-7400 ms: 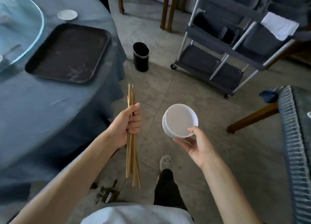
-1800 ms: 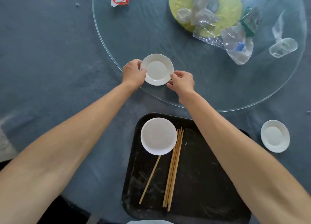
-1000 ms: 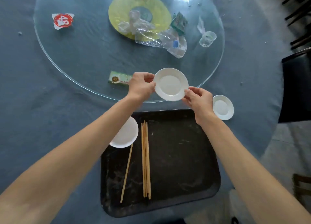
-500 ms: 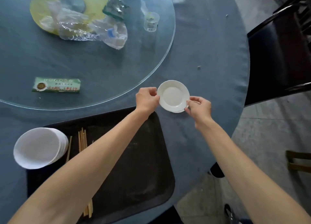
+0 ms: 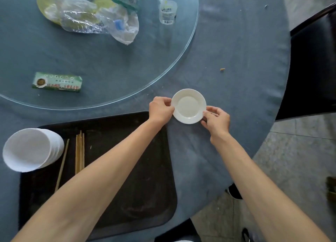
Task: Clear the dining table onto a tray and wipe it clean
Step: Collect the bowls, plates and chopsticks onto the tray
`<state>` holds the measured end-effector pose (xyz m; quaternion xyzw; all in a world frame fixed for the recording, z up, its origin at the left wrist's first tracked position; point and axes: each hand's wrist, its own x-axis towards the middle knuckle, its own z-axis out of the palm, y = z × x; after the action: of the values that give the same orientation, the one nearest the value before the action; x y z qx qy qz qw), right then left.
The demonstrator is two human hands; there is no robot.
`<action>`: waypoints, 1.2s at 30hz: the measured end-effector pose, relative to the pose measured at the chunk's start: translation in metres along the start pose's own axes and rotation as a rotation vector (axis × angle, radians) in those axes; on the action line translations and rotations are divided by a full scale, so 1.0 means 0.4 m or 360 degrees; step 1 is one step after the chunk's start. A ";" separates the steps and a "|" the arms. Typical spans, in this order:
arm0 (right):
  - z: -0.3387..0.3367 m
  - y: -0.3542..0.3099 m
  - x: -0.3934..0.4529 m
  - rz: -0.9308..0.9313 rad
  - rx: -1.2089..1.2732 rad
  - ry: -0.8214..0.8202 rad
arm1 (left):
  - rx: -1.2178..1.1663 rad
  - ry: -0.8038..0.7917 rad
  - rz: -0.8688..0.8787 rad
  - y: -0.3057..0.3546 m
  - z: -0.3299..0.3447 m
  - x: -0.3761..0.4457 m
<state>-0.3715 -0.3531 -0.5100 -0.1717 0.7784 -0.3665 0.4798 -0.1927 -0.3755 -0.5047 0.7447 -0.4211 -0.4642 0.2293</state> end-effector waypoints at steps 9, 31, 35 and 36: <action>-0.011 0.003 -0.031 0.0009 0.0050 -0.0036 | -0.0053 -0.0078 -0.0111 0.015 -0.019 -0.009; 0.314 0.240 -0.686 -0.0148 -0.0666 -0.0790 | -0.0478 0.0263 -0.0304 -0.541 -0.630 -0.521; 0.418 0.315 -0.789 -0.0069 -0.0745 -0.0934 | -0.0492 0.0368 -0.0435 -0.669 -0.737 -0.568; 0.441 0.333 -0.809 -0.0070 -0.0760 -0.0964 | -0.0502 0.0395 -0.0467 -0.696 -0.759 -0.573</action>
<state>-0.0506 -0.1348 -0.4549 -0.3957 0.6610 -0.1177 0.6266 0.1422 -0.0476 -0.4539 0.8042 -0.1993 -0.4575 0.3230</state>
